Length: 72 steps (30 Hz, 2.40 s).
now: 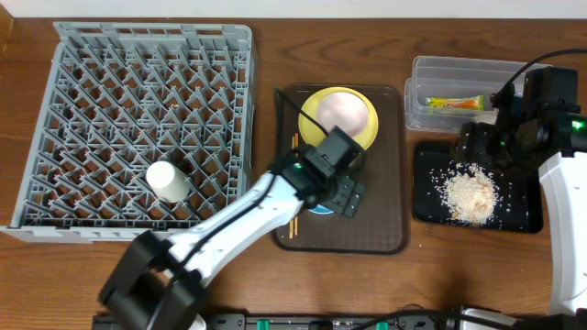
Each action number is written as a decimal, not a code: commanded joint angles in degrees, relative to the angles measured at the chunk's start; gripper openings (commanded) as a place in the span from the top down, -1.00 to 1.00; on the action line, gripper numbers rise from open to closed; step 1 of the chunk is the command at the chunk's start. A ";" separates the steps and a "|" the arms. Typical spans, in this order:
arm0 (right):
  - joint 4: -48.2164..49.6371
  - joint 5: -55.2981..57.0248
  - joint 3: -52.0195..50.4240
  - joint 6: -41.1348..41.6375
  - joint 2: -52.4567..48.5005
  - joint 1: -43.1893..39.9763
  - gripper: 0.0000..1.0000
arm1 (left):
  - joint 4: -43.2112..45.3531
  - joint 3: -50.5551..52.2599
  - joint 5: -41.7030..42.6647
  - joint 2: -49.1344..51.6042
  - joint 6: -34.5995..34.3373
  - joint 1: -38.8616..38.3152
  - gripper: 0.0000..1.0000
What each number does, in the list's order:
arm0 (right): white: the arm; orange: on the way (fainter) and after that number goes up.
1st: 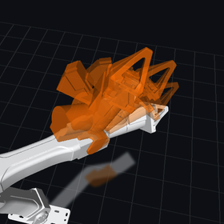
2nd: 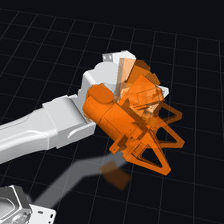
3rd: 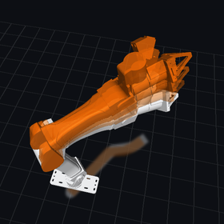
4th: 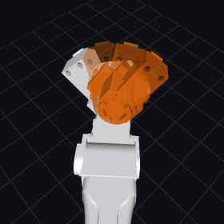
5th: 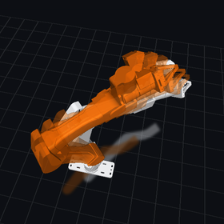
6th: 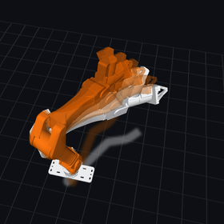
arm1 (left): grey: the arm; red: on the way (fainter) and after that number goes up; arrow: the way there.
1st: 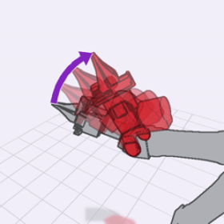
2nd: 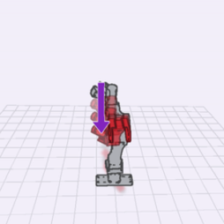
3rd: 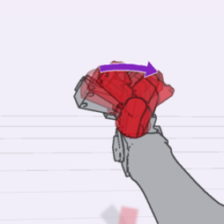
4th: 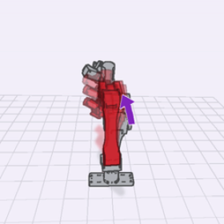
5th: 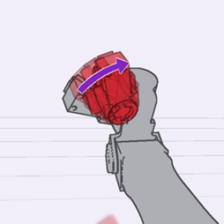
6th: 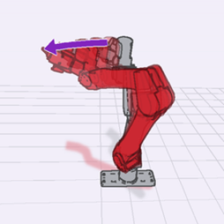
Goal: Sort waste into correct bins and load items into the dishwasher
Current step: 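Grasp the light-blue bowl on the tray with the left gripper, then carry the light-blue bowl into the dish rack with left gripper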
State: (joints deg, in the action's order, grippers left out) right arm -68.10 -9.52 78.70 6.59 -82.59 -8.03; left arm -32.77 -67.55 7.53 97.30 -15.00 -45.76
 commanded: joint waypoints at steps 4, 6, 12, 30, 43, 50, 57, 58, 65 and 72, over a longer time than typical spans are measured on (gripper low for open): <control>-0.11 0.07 0.44 0.63 0.94 -0.68 -0.56 | 0.55 -0.61 -0.35 6.23 -0.04 -0.72 -0.57; -0.13 0.07 0.44 0.63 0.94 -0.70 -0.56 | 0.59 -0.61 -0.33 7.58 -0.04 -0.72 -0.43; -0.22 0.07 0.44 0.63 0.94 -0.68 -0.56 | 0.87 -0.61 -0.31 10.32 -0.07 -1.77 -0.12; -0.52 0.07 0.44 0.63 0.94 -0.68 -0.56 | 1.38 -0.76 -0.31 10.69 -0.04 -3.56 0.85; -0.55 0.07 0.44 0.63 0.94 -0.68 -0.55 | -2.93 -2.99 -0.33 -4.87 1.92 -1.66 0.85; -0.68 0.07 0.44 0.63 0.94 -0.68 -0.55 | -3.85 -2.99 0.50 -16.02 2.38 9.40 0.84; -0.72 0.07 0.44 0.63 0.94 -0.68 -0.55 | -3.80 -2.99 18.69 -20.02 4.94 26.47 0.85; -0.72 0.07 0.44 0.63 0.94 -0.68 -0.55 | -3.80 -2.99 22.43 -19.80 4.96 29.18 0.85; -0.72 0.07 0.44 0.63 0.94 -0.68 -0.55 | -3.30 -2.97 44.00 -17.05 7.74 45.09 0.85; -0.72 0.07 0.44 0.63 0.94 -0.68 -0.54 | -0.63 -2.97 60.33 -10.75 7.72 55.36 0.85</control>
State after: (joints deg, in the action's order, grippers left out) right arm -68.77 -9.52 78.70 6.79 -82.56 -8.03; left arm -33.91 -69.14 56.27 84.20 -8.64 6.92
